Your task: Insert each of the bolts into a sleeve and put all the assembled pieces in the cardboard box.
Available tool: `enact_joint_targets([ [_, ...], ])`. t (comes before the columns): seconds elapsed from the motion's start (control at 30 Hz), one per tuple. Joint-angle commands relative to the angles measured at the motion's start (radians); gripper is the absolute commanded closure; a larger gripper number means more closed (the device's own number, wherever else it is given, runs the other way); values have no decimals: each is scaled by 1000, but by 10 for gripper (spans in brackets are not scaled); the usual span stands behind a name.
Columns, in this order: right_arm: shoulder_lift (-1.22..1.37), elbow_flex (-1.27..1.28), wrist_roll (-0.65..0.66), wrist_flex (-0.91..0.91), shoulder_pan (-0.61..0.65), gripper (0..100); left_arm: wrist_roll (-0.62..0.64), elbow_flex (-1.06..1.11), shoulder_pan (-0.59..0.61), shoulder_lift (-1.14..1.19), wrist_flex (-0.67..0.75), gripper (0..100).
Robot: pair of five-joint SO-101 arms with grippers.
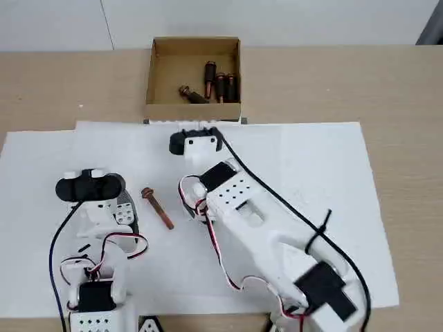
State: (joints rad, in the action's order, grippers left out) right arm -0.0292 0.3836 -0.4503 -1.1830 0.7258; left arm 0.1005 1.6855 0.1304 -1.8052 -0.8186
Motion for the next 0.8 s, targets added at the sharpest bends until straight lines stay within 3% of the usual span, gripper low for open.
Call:
enact_joint_targets([
  [0.0,47,-54,-8,19,4,851,-5,-5,5,-6,25,990],
  [0.23,166,-133,-9,19,-1,857,-5,-5,5,-5,23,990],
  [0.37,206,-161,-9,19,-1,995,-5,-5,5,-5,23,990],
  [0.67,113,-166,-2,-10,-28,995,-5,-5,-2,-5,21,990],
  [0.77,15,-172,0,-67,-31,995,-5,-5,-52,-5,-12,990],
])
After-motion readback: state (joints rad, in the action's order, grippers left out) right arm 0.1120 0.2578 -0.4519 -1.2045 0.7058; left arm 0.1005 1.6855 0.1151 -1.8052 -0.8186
